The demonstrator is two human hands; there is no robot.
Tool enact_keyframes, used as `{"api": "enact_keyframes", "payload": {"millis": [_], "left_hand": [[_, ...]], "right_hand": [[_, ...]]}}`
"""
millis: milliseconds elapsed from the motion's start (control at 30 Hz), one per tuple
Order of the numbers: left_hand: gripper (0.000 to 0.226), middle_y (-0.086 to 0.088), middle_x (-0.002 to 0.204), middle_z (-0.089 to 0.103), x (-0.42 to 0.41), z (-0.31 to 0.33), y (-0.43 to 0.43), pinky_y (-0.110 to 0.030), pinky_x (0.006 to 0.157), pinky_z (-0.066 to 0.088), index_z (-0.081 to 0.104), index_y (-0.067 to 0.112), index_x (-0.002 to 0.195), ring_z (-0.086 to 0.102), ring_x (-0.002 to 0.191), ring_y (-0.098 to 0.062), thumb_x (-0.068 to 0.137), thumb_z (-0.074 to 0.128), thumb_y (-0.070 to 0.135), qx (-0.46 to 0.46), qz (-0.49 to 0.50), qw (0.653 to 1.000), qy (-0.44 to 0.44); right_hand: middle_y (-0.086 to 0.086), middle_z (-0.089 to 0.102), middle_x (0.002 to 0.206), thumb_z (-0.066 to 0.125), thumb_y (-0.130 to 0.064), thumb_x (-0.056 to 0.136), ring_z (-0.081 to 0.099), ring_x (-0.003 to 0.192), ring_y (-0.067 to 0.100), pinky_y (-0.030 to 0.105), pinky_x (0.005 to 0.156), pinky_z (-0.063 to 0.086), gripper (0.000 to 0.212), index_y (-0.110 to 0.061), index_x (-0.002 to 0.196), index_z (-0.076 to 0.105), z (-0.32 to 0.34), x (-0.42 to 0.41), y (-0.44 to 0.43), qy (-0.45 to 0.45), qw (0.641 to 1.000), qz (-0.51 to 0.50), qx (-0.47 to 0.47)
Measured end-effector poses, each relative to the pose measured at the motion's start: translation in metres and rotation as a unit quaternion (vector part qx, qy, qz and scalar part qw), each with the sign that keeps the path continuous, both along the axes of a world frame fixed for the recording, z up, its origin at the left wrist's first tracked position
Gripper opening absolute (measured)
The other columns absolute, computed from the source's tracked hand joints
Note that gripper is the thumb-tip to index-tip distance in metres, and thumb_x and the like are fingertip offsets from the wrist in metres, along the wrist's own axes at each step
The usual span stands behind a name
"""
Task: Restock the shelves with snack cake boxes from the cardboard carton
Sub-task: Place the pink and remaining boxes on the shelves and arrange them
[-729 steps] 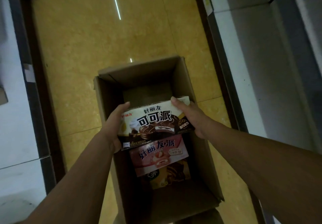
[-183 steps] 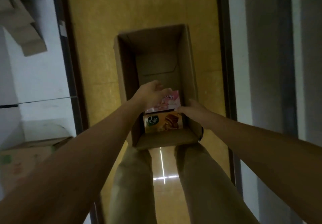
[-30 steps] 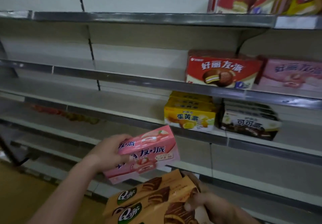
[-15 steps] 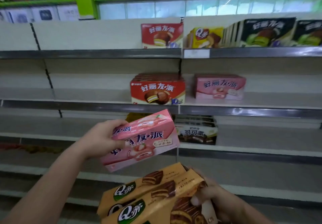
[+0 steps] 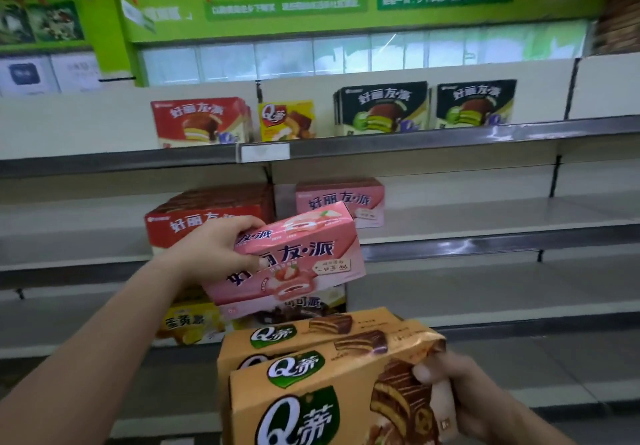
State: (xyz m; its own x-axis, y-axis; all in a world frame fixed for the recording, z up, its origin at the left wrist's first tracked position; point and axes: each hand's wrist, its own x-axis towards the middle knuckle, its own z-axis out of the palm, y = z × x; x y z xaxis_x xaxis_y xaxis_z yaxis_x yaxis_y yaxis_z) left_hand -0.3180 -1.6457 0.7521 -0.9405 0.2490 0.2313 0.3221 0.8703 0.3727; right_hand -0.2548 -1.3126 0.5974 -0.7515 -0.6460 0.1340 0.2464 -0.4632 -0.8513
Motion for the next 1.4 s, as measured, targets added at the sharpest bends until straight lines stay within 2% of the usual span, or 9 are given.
{"api": "enact_keyframes", "payload": {"millis": [100, 233, 467, 633, 800, 933, 1167, 1267, 1400], "left_hand": [[0.064, 0.012, 0.117, 0.064, -0.023, 0.006, 0.034, -0.028, 0.083, 0.054, 0.052, 0.031, 0.140, 0.064, 0.097, -0.005, 0.084, 0.081, 0.031, -0.014, 0.001, 1.000, -0.005], [0.073, 0.001, 0.136, 0.059, -0.053, 0.011, 0.072, -0.030, 0.094, 0.047, 0.048, 0.023, 0.148, 0.058, 0.113, -0.016, 0.084, 0.082, 0.031, -0.036, 0.008, 0.999, 0.002], [0.078, -0.003, 0.153, 0.048, -0.092, 0.014, 0.110, -0.024, 0.089, 0.040, 0.043, 0.022, 0.153, 0.053, 0.116, -0.015, 0.085, 0.082, 0.025, -0.002, 0.022, 1.000, -0.010], [0.074, -0.005, 0.146, 0.054, -0.112, 0.018, 0.128, -0.025, 0.084, 0.043, 0.046, 0.021, 0.150, 0.062, 0.097, -0.009, 0.085, 0.081, 0.024, 0.000, 0.017, 1.000, -0.013], [0.075, -0.005, 0.146, 0.054, -0.131, 0.019, 0.143, -0.029, 0.093, 0.045, 0.045, 0.021, 0.150, 0.058, 0.116, -0.020, 0.085, 0.081, 0.024, -0.016, 0.007, 1.000, -0.009], [0.076, -0.006, 0.151, 0.051, -0.147, 0.022, 0.149, -0.030, 0.104, 0.043, 0.045, 0.019, 0.151, 0.054, 0.129, -0.024, 0.085, 0.081, 0.023, -0.032, -0.005, 0.999, -0.006], [0.077, -0.008, 0.152, 0.050, -0.182, 0.031, 0.143, -0.028, 0.103, 0.042, 0.041, 0.014, 0.153, 0.054, 0.130, -0.024, 0.087, 0.079, 0.022, -0.047, -0.021, 0.998, -0.022], [0.076, -0.009, 0.151, 0.051, -0.200, 0.029, 0.138, -0.025, 0.097, 0.042, 0.040, 0.017, 0.154, 0.056, 0.127, -0.025, 0.088, 0.078, 0.022, -0.049, -0.024, 0.998, -0.038], [0.078, -0.006, 0.155, 0.046, -0.222, 0.024, 0.129, -0.024, 0.099, 0.040, 0.035, 0.023, 0.156, 0.051, 0.134, -0.024, 0.090, 0.076, 0.028, -0.065, -0.031, 0.995, -0.066]], "right_hand": [[0.038, 0.060, 0.128, 0.075, 0.002, 0.060, 0.067, 0.107, 0.050, 0.058, 0.090, 0.057, 0.069, 0.002, 0.128, 0.065, 0.012, -0.011, 0.041, -0.029, 0.998, -0.059, 0.020], [0.040, 0.066, 0.114, 0.077, -0.001, 0.043, 0.072, 0.087, 0.049, 0.056, 0.070, 0.062, 0.067, 0.006, 0.110, 0.073, 0.031, -0.023, 0.089, -0.054, 0.987, -0.137, 0.062], [0.039, 0.064, 0.120, 0.096, -0.011, 0.026, 0.071, 0.090, 0.050, 0.056, 0.071, 0.062, 0.086, 0.001, 0.108, 0.076, 0.065, -0.042, 0.154, 0.001, 0.976, -0.210, 0.059], [0.034, 0.068, 0.118, 0.097, -0.016, 0.032, 0.072, 0.092, 0.047, 0.056, 0.076, 0.062, 0.080, -0.004, 0.109, 0.077, 0.084, -0.056, 0.178, 0.038, 0.972, -0.226, 0.056], [0.029, 0.071, 0.111, 0.079, -0.011, 0.049, 0.074, 0.088, 0.043, 0.050, 0.067, 0.063, 0.076, -0.003, 0.122, 0.063, 0.096, -0.071, 0.183, 0.052, 0.965, -0.248, 0.062], [0.025, 0.073, 0.109, 0.077, -0.016, 0.048, 0.075, 0.087, 0.040, 0.046, 0.064, 0.063, 0.082, -0.007, 0.127, 0.058, 0.099, -0.083, 0.182, 0.057, 0.954, -0.280, 0.092], [0.023, 0.073, 0.111, 0.077, -0.018, 0.051, 0.075, 0.090, 0.039, 0.045, 0.065, 0.063, 0.084, -0.010, 0.131, 0.055, 0.108, -0.108, 0.176, 0.079, 0.947, -0.294, 0.107], [0.024, 0.074, 0.109, 0.076, -0.017, 0.050, 0.075, 0.088, 0.040, 0.046, 0.064, 0.063, 0.083, -0.010, 0.130, 0.055, 0.110, -0.120, 0.171, 0.077, 0.945, -0.300, 0.100], [0.023, 0.074, 0.106, 0.076, -0.018, 0.047, 0.075, 0.085, 0.039, 0.046, 0.063, 0.063, 0.083, -0.009, 0.128, 0.056, 0.110, -0.133, 0.169, 0.073, 0.939, -0.319, 0.104]]}}
